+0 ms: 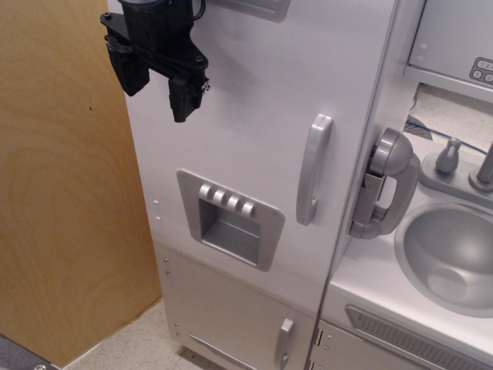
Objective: Open fridge
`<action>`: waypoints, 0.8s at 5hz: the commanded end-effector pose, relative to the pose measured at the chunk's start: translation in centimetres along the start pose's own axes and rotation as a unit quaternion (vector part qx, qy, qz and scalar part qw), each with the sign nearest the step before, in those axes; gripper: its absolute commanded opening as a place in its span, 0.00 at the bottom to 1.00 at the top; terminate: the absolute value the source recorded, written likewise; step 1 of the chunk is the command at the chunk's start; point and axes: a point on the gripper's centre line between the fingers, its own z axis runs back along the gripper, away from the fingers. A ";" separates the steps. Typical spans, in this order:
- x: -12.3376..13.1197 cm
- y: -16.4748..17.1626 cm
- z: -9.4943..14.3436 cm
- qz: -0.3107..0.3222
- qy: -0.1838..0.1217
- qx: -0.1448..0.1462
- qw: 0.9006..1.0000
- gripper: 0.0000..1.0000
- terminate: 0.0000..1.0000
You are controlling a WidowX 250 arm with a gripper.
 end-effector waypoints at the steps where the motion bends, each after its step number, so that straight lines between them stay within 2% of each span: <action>1: 0.0 0.0 0.0 0.000 0.000 0.000 1.000 1.00 0.00; 2: 0.3 -2.5 0.2 0.001 -0.003 -0.027 1.000 1.00 0.00; 3: 0.5 -5.2 0.4 -0.007 -0.017 -0.028 0.999 1.00 0.00; 4: 0.6 -7.6 0.6 -0.017 -0.016 -0.040 0.999 1.00 0.00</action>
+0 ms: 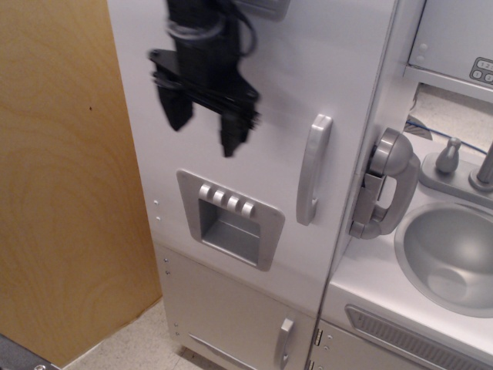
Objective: Open fridge
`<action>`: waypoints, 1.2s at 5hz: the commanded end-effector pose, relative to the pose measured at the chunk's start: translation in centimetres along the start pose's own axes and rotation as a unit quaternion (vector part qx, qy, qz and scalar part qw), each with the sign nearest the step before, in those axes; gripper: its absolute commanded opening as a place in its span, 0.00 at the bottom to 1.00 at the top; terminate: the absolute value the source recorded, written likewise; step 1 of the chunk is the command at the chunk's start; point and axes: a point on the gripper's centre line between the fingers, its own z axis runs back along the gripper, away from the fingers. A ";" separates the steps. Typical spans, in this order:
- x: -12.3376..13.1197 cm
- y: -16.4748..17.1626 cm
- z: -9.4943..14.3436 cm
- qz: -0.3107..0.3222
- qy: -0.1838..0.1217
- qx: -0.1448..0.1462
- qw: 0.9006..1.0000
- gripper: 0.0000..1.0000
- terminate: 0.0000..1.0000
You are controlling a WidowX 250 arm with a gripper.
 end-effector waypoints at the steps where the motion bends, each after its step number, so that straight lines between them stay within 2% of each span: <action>1: 0.7 -4.2 1.5 -0.027 -0.062 -0.009 0.998 1.00 0.00; 2: 1.4 -5.0 1.2 -0.015 -0.080 -0.007 0.997 1.00 0.00; 3: 2.3 -5.6 0.7 0.031 -0.131 0.014 0.991 1.00 0.00; 4: 3.1 -6.0 -0.2 0.056 -0.150 0.016 0.987 1.00 0.00; 6: 4.1 -6.9 -0.3 0.068 -0.137 -0.019 0.988 1.00 0.00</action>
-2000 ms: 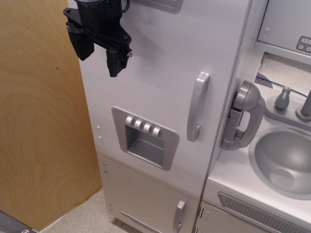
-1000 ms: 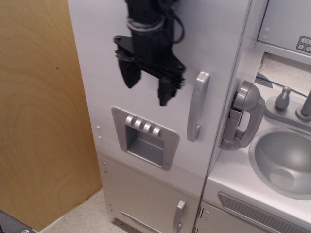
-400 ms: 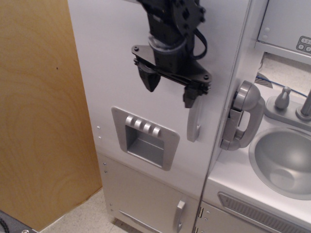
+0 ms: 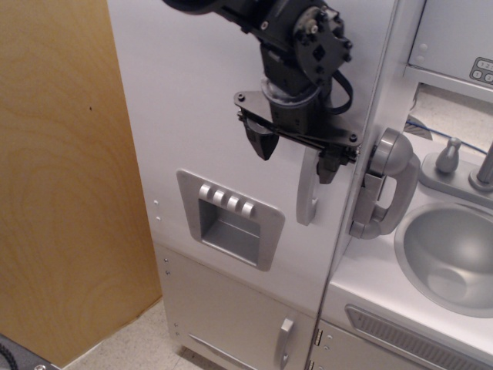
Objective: Open fridge
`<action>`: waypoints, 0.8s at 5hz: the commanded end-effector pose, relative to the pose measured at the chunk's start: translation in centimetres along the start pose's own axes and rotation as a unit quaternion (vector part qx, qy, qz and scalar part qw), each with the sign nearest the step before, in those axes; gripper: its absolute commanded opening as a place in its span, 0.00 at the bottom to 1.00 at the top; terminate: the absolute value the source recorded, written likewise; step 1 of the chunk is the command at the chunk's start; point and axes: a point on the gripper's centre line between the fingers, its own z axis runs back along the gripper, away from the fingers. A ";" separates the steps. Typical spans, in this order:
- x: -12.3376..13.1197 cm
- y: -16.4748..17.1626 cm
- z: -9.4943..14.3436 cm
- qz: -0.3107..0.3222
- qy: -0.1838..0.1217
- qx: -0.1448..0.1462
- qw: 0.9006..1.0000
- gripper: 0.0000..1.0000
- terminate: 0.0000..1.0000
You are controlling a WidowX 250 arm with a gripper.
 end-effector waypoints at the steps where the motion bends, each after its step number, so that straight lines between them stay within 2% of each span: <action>1: 2.1 0.0 0.0 0.013 -0.028 -0.005 0.999 0.00 0.00; 3: 2.1 0.6 0.3 0.010 -0.021 -0.022 0.999 0.00 0.00; 4: 0.6 1.2 1.6 0.007 -0.028 -0.033 0.999 0.00 0.00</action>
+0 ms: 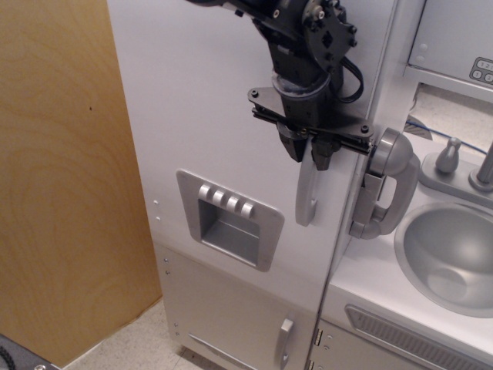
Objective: Open fridge
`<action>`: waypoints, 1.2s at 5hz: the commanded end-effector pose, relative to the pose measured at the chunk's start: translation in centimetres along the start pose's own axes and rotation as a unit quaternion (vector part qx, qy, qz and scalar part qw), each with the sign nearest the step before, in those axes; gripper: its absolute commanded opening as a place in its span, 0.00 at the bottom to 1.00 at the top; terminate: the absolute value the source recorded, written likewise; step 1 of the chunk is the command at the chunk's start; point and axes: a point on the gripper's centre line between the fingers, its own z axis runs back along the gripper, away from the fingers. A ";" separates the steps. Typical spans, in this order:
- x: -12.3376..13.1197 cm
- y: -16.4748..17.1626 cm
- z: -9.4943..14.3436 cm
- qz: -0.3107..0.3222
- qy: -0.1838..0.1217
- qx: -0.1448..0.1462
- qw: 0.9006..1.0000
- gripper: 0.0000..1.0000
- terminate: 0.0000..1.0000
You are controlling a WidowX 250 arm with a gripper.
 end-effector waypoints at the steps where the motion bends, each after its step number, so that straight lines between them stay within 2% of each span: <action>1: -3.3 2.2 3.6 -0.011 0.005 -0.020 1.000 0.00 0.00; 2: -6.1 3.3 5.2 -0.052 0.023 -0.014 0.998 0.00 0.00; 3: -7.3 3.2 6.3 -0.088 0.086 -0.007 0.992 1.00 0.00; 4: -9.1 0.6 5.9 -0.169 0.109 0.000 0.980 1.00 0.00; 6: -12.3 -4.9 6.2 -0.230 0.157 -0.038 0.960 1.00 0.00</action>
